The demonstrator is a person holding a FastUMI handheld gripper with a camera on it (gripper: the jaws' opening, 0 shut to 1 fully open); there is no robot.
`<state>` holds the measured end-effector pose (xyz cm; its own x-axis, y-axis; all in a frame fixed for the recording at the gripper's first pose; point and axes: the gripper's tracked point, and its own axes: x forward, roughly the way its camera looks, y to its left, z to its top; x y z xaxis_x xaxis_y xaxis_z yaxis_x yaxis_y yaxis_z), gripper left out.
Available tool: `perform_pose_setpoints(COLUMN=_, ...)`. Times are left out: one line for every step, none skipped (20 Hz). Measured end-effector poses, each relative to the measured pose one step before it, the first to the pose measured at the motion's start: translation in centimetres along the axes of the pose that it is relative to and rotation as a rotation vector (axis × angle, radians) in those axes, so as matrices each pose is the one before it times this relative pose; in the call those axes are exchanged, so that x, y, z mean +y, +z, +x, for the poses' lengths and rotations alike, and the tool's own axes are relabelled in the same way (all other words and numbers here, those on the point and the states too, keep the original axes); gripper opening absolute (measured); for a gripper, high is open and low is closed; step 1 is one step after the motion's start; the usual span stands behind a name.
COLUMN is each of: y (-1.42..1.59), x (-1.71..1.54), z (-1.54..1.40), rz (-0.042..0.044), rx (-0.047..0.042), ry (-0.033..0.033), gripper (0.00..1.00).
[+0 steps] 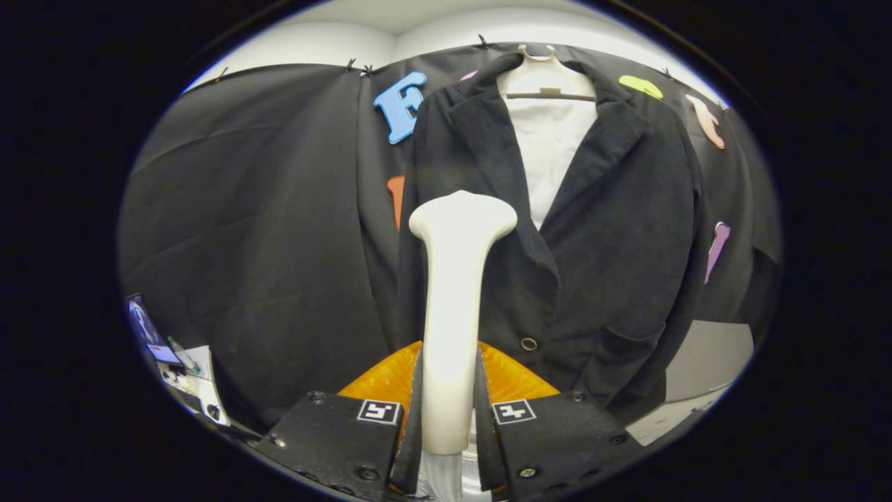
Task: Iron the clothes twice with a garment steamer, once on the left side and once on the right side.
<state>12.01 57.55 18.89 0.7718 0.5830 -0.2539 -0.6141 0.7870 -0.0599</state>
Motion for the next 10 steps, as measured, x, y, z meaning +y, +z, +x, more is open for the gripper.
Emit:
perform_pose_setpoints(y=-0.564, x=-0.092, z=-0.064, rz=0.00245, rx=0.01086, ry=0.00118, gripper=0.35)
perform_pose_setpoints(y=-0.549, x=-0.068, z=-0.01, rz=0.00433, rx=0.0111, ry=-0.00075, gripper=0.35)
perform_pose_setpoints(y=-0.449, x=-0.301, z=0.075, rz=0.00403, rx=0.01192, ry=-0.00265, gripper=0.35)
perform_pose_setpoints(y=-0.565, x=-0.214, z=0.054, rz=0.00424, rx=0.00971, ry=-0.00242, gripper=0.35)
perform_pose_setpoints(y=-0.334, x=-0.157, z=0.004, rz=0.00323, rx=0.00786, ry=-0.00282, gripper=0.35)
perform_pose_setpoints(y=-0.565, x=-0.228, z=-0.031, rz=0.00048, rx=0.00758, ry=-0.00279, gripper=0.35)
perform_pose_setpoints(y=-0.438, x=-0.212, z=-0.022, rz=0.00069, rx=0.00716, ry=-0.00226, gripper=0.35)
perform_pose_setpoints(y=-0.59, x=-0.044, z=-0.112, rz=-0.00012, rx=0.0082, ry=-0.00109, gripper=0.35)
perform_pose_setpoints(y=-0.481, x=-0.142, z=-0.093, rz=0.00087, rx=0.0067, ry=-0.00033, gripper=0.35)
perform_pose_setpoints(y=-0.629, x=-0.125, z=-0.081, rz=-0.00211, rx=0.00684, ry=-0.00065, gripper=0.35)
